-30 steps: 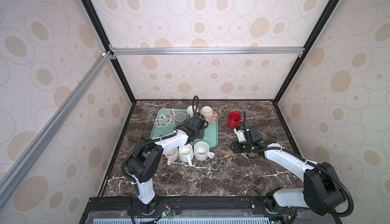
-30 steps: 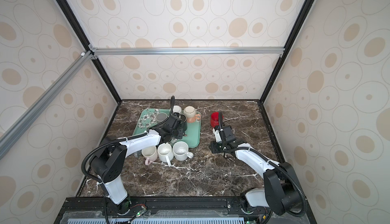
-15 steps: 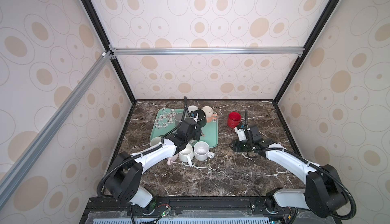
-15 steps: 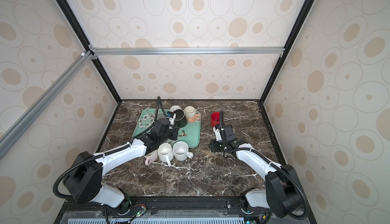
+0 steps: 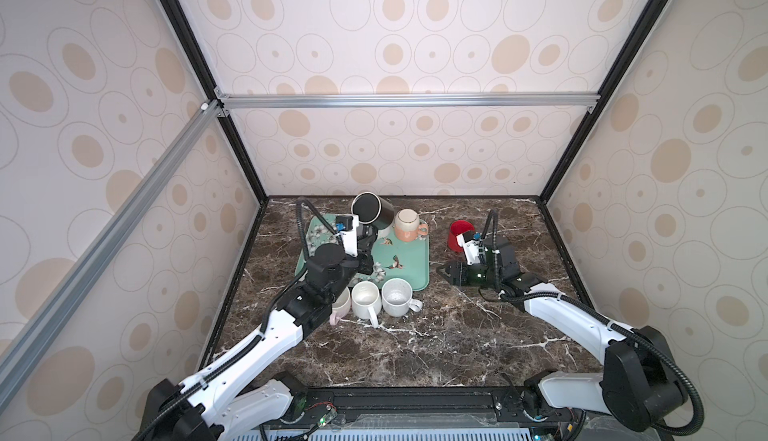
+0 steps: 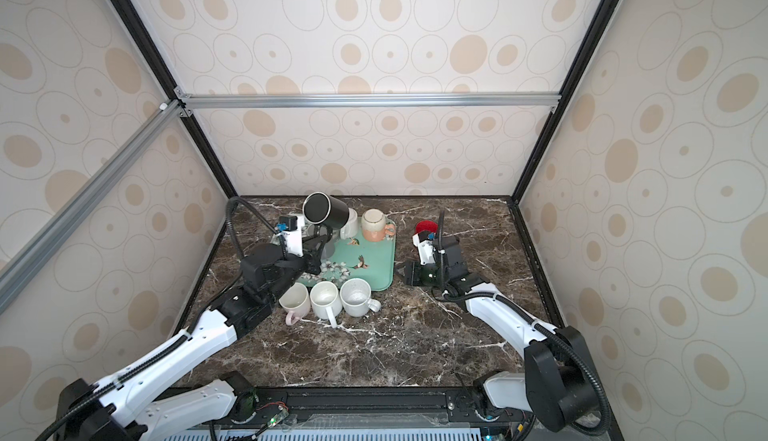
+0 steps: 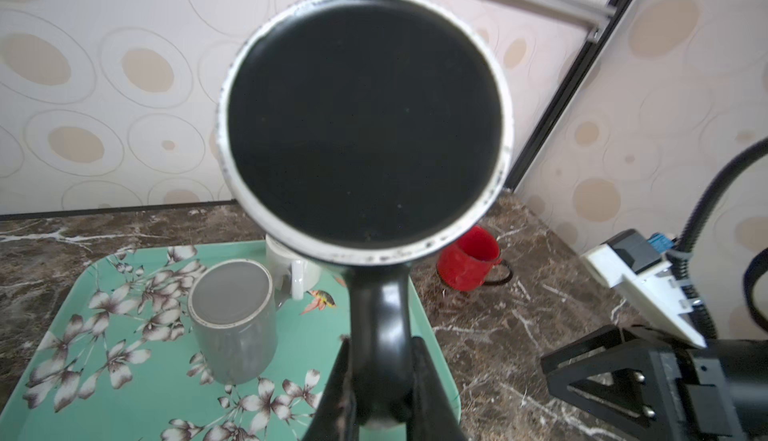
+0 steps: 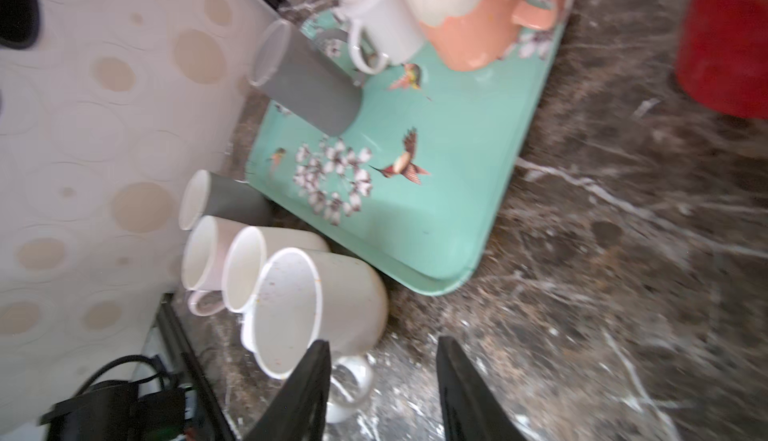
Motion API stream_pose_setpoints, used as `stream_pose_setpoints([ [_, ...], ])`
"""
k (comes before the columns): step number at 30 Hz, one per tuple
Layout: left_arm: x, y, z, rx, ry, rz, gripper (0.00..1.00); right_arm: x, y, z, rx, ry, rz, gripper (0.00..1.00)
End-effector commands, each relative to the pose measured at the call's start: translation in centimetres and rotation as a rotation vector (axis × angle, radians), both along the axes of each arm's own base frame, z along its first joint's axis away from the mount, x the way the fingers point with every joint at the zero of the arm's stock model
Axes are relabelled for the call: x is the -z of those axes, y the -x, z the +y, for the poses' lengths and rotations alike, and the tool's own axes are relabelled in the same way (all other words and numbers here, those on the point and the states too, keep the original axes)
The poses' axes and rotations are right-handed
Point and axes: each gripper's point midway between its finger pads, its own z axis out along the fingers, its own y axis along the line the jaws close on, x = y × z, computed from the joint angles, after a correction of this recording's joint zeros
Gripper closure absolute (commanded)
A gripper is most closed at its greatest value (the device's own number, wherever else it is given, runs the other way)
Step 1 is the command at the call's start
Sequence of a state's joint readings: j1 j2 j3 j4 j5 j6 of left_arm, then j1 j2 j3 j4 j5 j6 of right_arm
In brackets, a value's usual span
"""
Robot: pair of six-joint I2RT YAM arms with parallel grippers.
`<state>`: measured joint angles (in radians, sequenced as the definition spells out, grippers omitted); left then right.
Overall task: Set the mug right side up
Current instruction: 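Grasp the black mug with the left gripper and lift it, then raise the black mug toward the right gripper while the right gripper grasps it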
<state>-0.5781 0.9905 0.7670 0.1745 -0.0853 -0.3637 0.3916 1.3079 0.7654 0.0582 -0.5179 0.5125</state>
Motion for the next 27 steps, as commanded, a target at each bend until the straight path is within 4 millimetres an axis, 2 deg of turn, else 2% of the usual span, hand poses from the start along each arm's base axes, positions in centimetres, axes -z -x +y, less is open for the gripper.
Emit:
stream_pose_setpoints([
  [1,-5.1,0.8,1.3,0.019,0.193,-0.116,1.0,-5.8,-0.2,3.3,-0.139,-0.259,-0.085,0.53],
  [5,-4.7,1.5,1.9,0.087,0.321,-0.081,1.0,-8.6,0.1,5.1,-0.232,-0.452,-0.077,0.52],
  [10,-5.0,2.2,1.3,0.206,0.451,-0.073,1.0,-10.6,-0.2,5.7,-0.258,-0.578,-0.064,0.51],
  [21,-5.6,3.6,-3.0,0.536,0.58,-0.035,1.0,-13.6,-0.9,6.3,-0.275,-0.64,-0.091,0.49],
  [27,-5.2,3.6,-4.0,0.608,0.598,-0.006,1.0,-13.5,-2.1,6.7,-0.259,-0.659,-0.055,0.48],
])
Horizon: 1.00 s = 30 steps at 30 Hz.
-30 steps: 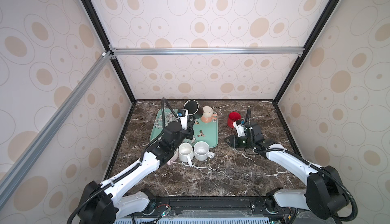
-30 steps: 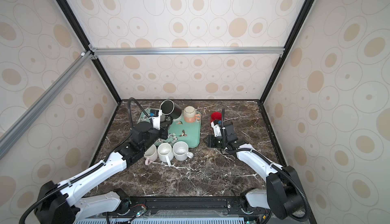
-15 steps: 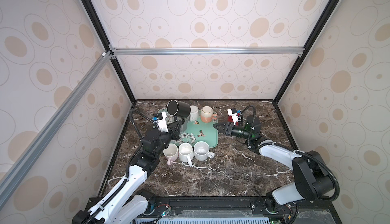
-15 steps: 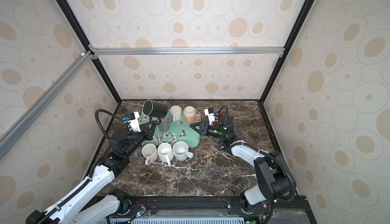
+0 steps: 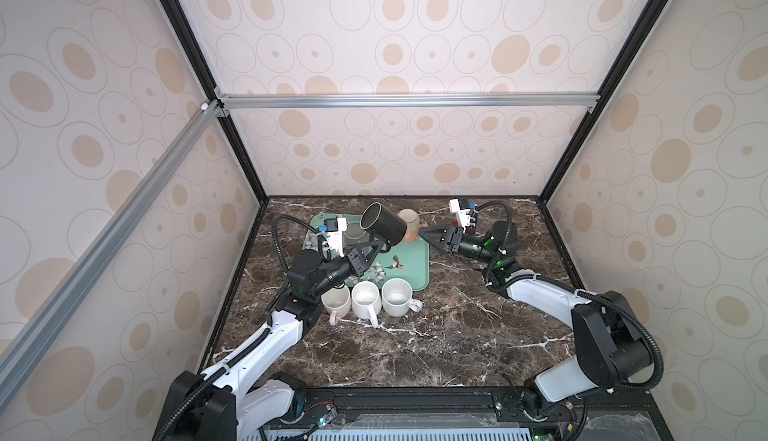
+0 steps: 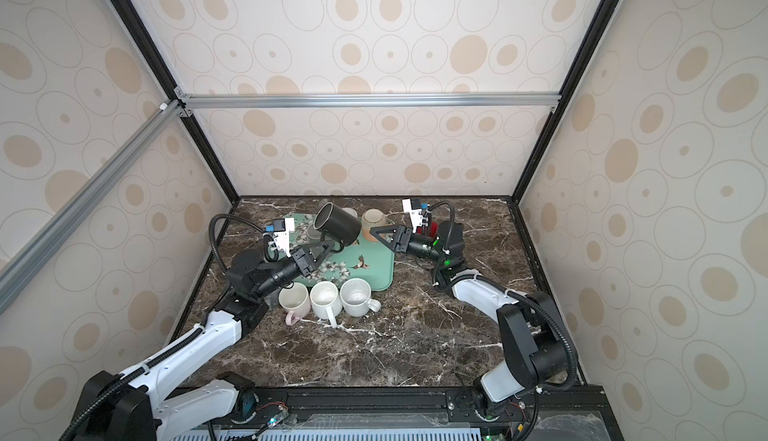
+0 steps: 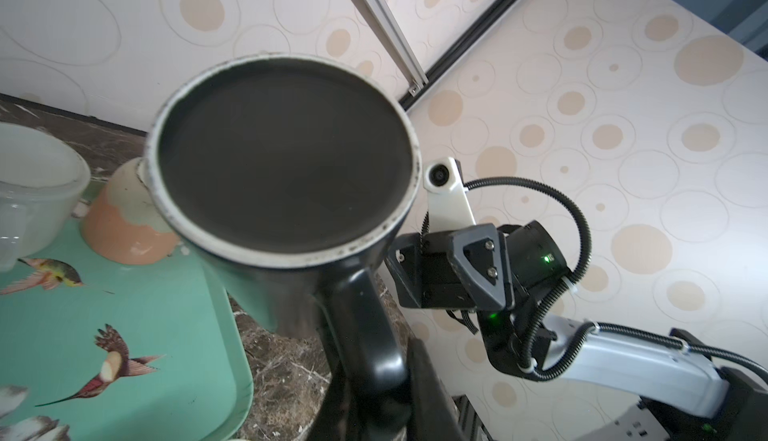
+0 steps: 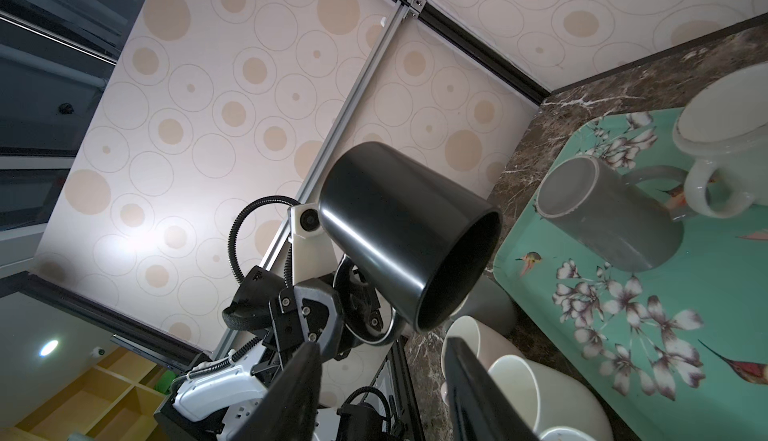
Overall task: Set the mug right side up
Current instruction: 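Raise the black mug toward the right gripper while the right gripper grasps it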
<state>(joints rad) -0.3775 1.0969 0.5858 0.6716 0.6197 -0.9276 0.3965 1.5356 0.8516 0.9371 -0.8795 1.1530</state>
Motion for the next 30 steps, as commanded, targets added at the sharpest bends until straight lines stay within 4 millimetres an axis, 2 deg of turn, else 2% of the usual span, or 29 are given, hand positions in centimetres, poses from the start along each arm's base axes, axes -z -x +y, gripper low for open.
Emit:
stream_pose_setpoints([
  [1,-5.6,1.5,-0.3,0.073,0.1,-0.19,1.0,-0.7,-0.5,0.6,-0.02,-0.034,0.018,0.48],
  [5,-4.5,1.0,-0.3,0.059,0.1,-0.166,1.0,0.6,-1.3,0.8,-0.001,-0.036,0.064,0.48],
  [13,-4.3,0.3,-0.5,0.061,0.119,-0.17,1.0,3.2,-2.0,0.8,0.023,-0.005,0.159,0.49],
  [18,-6.7,0.3,-0.8,0.083,0.164,-0.245,1.0,4.0,-2.1,0.8,0.043,-0.012,0.216,0.49],
  [24,-11.1,0.6,0.2,0.052,0.284,-0.435,1.0,3.7,-2.3,1.7,0.071,-0.081,0.343,0.49],
  [30,-13.8,0.2,0.5,0.041,0.389,-0.559,1.0,0.3,-2.9,2.9,0.08,-0.217,0.394,0.49],
])
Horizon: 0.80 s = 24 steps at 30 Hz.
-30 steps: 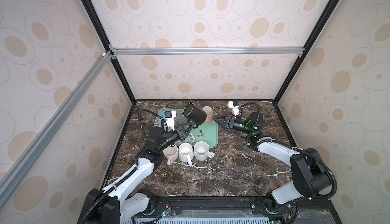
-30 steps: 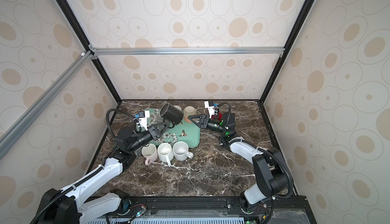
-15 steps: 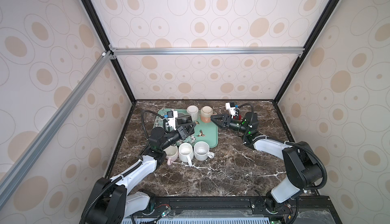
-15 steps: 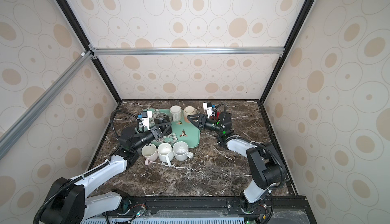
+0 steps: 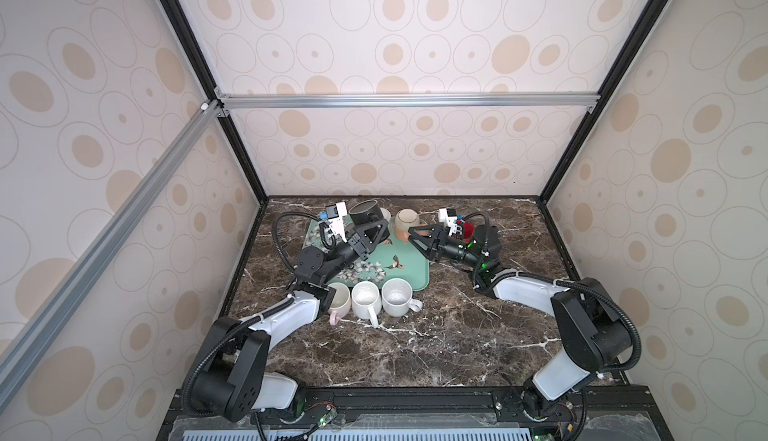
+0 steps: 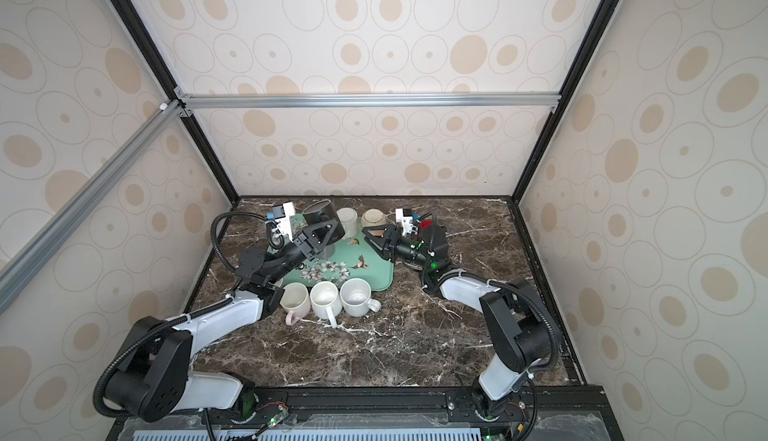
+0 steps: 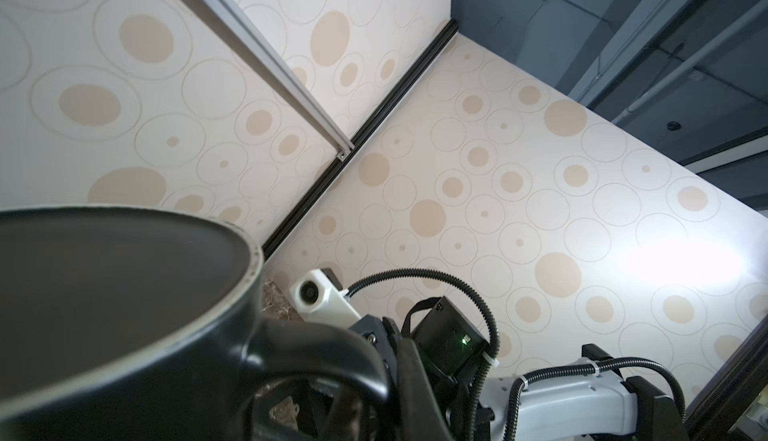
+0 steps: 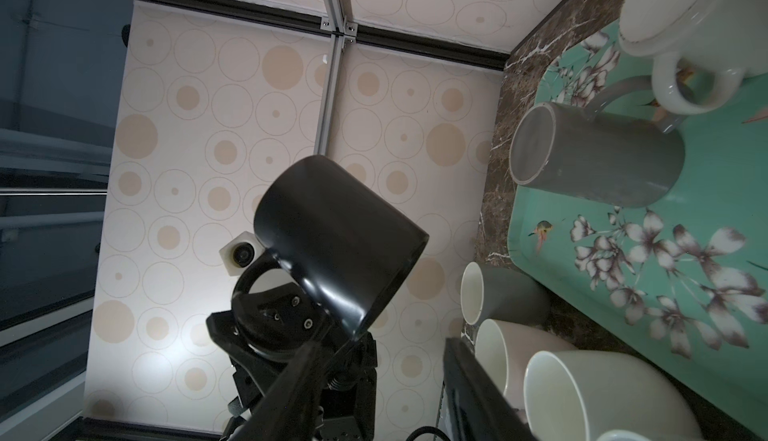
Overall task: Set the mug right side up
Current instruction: 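Raise the black mug toward the right gripper while the right gripper grasps it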
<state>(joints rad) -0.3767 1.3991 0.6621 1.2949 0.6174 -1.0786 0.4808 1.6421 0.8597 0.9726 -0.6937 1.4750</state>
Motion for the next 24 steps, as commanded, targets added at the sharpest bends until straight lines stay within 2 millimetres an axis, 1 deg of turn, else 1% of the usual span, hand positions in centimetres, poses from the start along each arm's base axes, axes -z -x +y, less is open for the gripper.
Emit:
stream_pose_setpoints([
  [1,-8.4,3.0,1.4,-0.005,0.17,-0.316,1.0,-3.7,-0.9,0.5,0.031,-0.135,0.019,0.49],
  [4,-8.7,2.7,1.2,0.004,0.187,-0.329,1.0,-5.7,-1.2,0.7,0.034,-0.181,0.002,0.49],
  [7,-9.2,2.5,0.9,0.011,0.199,-0.339,1.0,-7.0,-1.4,1.1,0.023,-0.196,-0.014,0.49],
  [12,-9.5,2.3,0.5,0.026,0.208,-0.341,1.0,-7.4,-1.6,3.0,-0.013,-0.215,-0.007,0.49],
  [17,-9.5,2.4,0.5,0.031,0.214,-0.341,1.0,-9.1,-1.7,4.6,-0.052,-0.286,-0.015,0.49],
  [20,-9.5,2.6,0.5,0.037,0.213,-0.339,1.0,-9.6,-1.8,5.0,-0.056,-0.311,-0.015,0.49],
  [24,-8.9,2.7,0.5,0.046,0.21,-0.322,1.0,-10.3,-2.1,5.0,-0.048,-0.335,-0.024,0.49],
])
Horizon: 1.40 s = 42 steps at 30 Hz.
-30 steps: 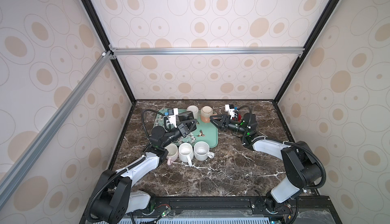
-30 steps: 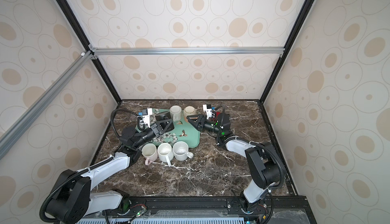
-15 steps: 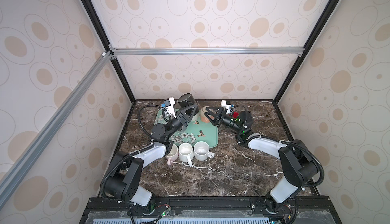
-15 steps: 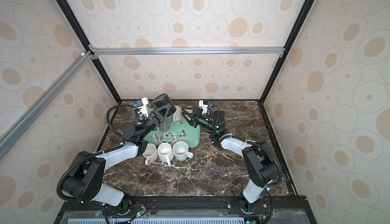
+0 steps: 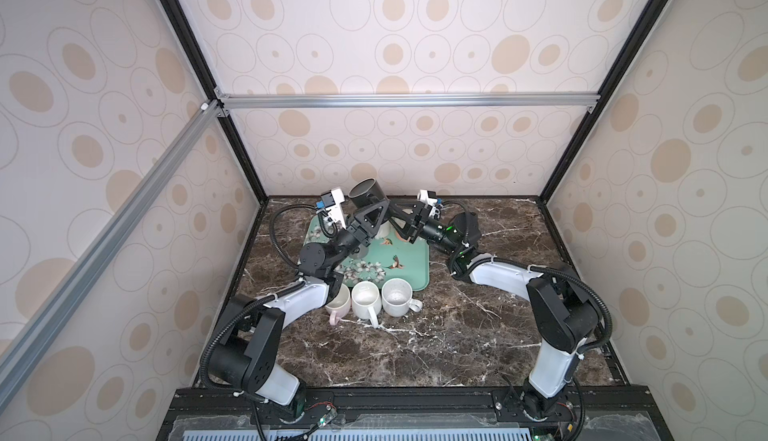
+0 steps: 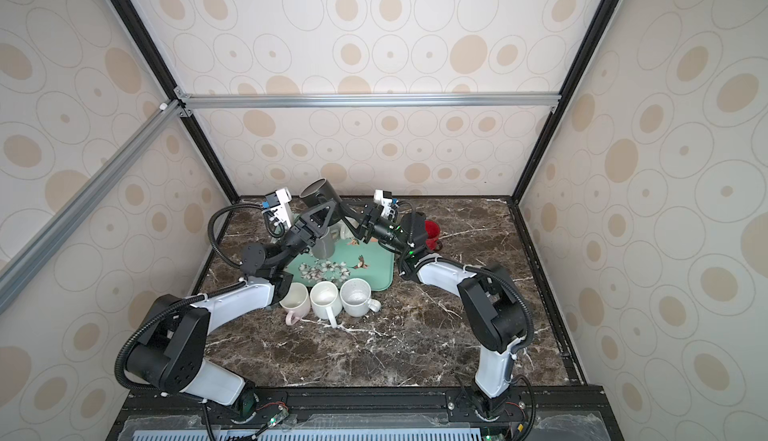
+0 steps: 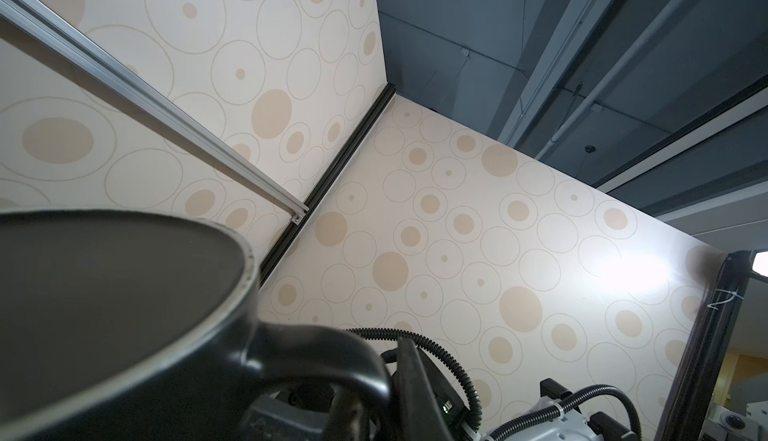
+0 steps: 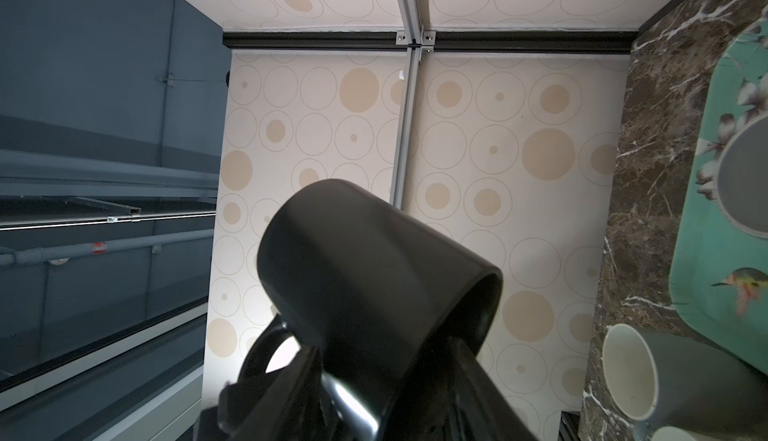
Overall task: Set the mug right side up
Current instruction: 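Raise the black mug toward the right gripper while the right gripper grasps it, then carry the black mug off the tray with the right gripper while the left releases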
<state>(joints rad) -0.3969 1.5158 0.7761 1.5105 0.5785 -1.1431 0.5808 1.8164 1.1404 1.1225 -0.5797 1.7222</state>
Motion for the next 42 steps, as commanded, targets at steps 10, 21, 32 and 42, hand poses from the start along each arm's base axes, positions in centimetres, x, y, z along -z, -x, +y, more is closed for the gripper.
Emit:
stream_pose_setpoints([
  [10,-3.4,4.3,1.0,0.076,0.096,-0.156,1.0,-7.2,1.0,0.4,-0.062,-0.244,-0.113,0.49],
  [21,-2.7,4.9,1.1,0.107,0.091,-0.125,1.0,-7.4,1.3,-0.1,-0.035,-0.254,-0.133,0.86],
  [32,-0.9,5.1,1.1,0.057,-0.022,-0.072,0.67,-6.9,0.8,-2.0,0.058,-0.246,-0.141,1.0],
  [42,1.9,4.8,1.7,-0.132,-0.318,-0.007,0.51,-6.2,-0.1,-7.3,0.205,0.009,-0.225,1.0],
])
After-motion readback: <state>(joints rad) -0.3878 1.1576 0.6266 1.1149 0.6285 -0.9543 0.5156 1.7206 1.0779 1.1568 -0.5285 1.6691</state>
